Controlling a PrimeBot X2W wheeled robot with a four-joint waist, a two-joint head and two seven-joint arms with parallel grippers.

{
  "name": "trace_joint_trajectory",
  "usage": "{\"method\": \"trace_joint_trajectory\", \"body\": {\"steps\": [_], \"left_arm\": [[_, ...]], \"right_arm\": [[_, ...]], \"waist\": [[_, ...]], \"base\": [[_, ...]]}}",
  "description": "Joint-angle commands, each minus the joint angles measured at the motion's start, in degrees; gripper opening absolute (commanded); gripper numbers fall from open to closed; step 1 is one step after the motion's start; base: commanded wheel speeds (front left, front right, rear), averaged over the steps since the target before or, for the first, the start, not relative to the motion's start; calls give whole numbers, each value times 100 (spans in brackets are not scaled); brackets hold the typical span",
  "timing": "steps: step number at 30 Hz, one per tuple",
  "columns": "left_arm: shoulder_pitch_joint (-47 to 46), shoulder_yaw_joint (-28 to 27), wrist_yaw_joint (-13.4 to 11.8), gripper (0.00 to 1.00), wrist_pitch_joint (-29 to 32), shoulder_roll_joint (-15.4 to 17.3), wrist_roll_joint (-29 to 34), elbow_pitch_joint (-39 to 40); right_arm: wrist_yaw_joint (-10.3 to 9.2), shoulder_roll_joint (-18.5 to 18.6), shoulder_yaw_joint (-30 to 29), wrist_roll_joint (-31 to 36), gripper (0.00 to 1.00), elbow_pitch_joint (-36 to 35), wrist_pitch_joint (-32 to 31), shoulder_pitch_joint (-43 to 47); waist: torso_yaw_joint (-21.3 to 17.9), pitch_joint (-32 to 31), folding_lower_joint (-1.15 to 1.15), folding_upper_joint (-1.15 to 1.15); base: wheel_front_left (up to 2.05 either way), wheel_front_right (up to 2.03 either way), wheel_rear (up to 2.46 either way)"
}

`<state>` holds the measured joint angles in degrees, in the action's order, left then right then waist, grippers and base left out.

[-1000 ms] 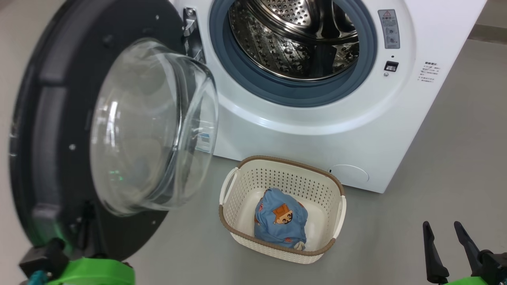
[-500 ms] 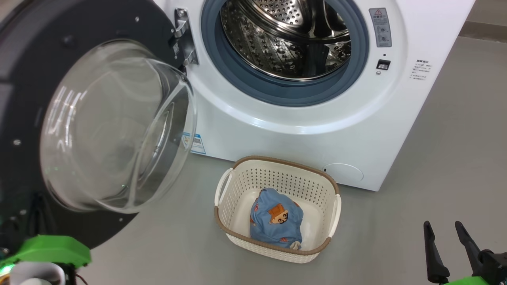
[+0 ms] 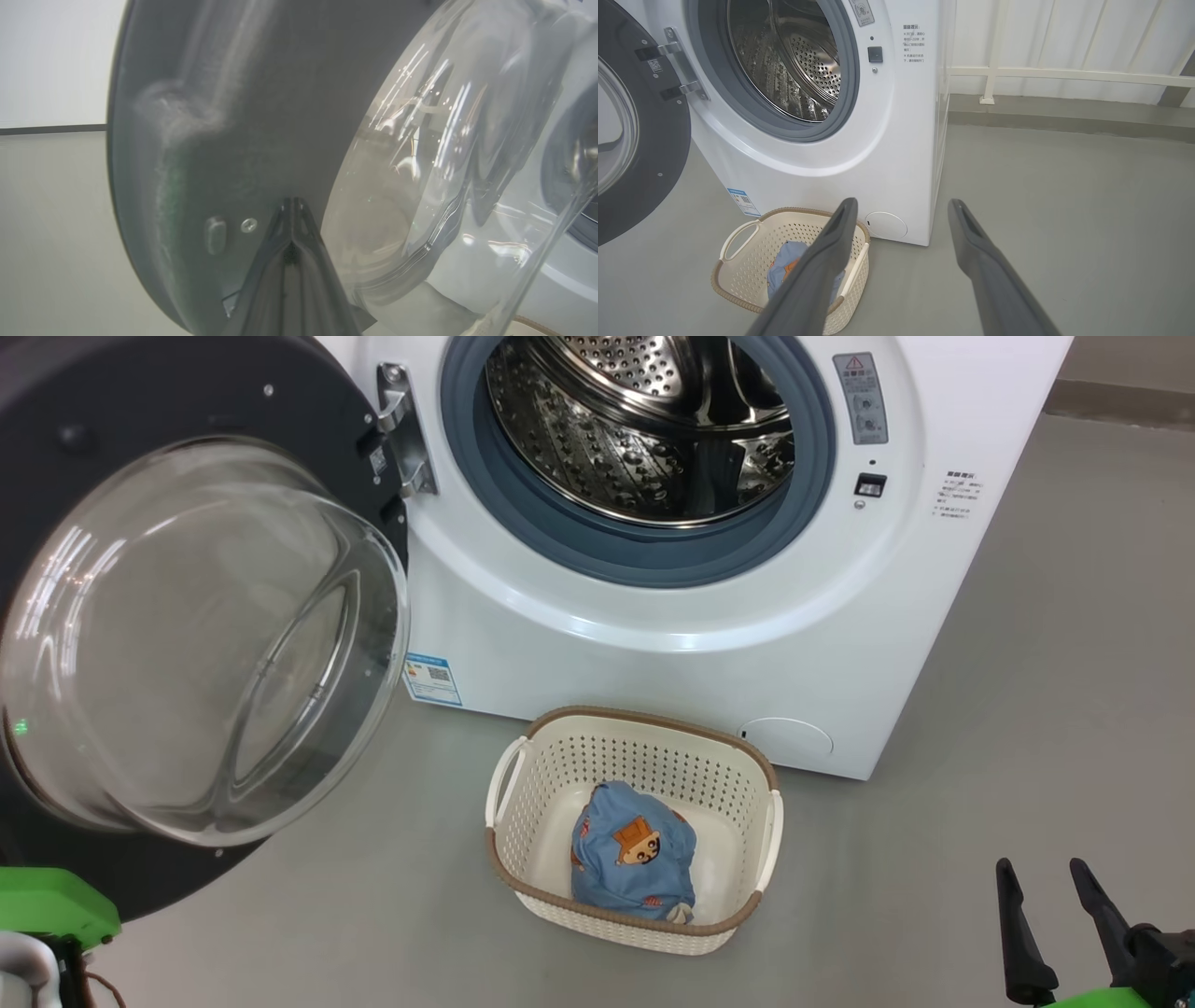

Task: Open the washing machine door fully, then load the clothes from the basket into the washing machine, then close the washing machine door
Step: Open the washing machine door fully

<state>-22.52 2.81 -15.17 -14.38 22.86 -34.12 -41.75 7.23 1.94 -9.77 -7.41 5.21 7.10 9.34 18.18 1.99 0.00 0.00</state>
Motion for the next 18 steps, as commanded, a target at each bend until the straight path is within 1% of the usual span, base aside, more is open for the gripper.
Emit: {"method": "trace_joint_trajectory", "body": {"steps": [1,9,18], "left_arm": [[-337,-261,14,0,-61,350,28,2],[-485,-387,70,0,-62,267,128,-191],[-282,-536,118,0,-62,-24,304,113]], "right_arm": [[25,94,111,6,100,-149,10,-183],[25,94,105,48,100,-143,-2,-202],[25,94,77,73,100,-126,0,-191]], "waist": [[-25,27,0,0],[-62,45,0,0],[-4,7,0,0]], "base": [[0,0,0],[0,0,0],[0,0,0]]}}
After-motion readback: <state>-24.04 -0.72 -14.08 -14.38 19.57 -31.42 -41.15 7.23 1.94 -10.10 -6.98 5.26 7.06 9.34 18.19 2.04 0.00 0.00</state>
